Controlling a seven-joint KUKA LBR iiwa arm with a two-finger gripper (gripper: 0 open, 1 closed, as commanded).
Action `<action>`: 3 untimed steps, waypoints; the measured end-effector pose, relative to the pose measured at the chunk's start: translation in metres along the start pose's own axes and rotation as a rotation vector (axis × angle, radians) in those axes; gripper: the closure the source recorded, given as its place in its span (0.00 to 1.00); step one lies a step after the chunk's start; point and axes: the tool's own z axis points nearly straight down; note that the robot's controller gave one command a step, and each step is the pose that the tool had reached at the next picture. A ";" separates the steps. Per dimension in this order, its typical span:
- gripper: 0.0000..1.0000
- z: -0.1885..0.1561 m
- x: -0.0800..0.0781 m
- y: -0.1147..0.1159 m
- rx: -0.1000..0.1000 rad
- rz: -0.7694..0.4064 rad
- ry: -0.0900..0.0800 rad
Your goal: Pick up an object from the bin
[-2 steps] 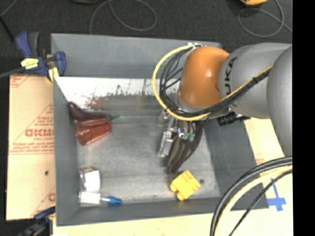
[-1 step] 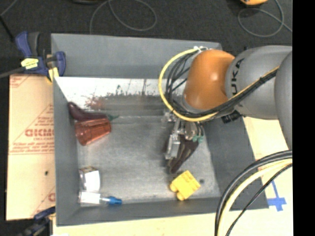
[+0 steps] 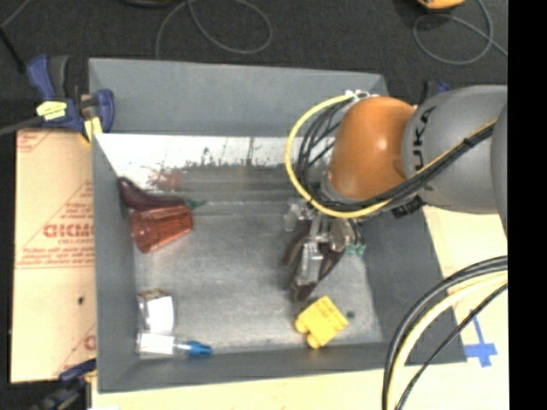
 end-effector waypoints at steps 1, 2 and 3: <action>1.00 0.033 0.003 -0.029 0.000 0.218 -0.002; 1.00 0.033 0.003 -0.028 0.000 0.218 -0.002; 1.00 -0.082 0.005 -0.028 0.000 0.208 -0.005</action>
Offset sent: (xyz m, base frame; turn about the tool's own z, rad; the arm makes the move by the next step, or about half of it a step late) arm 0.0000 0.0000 0.0000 0.0000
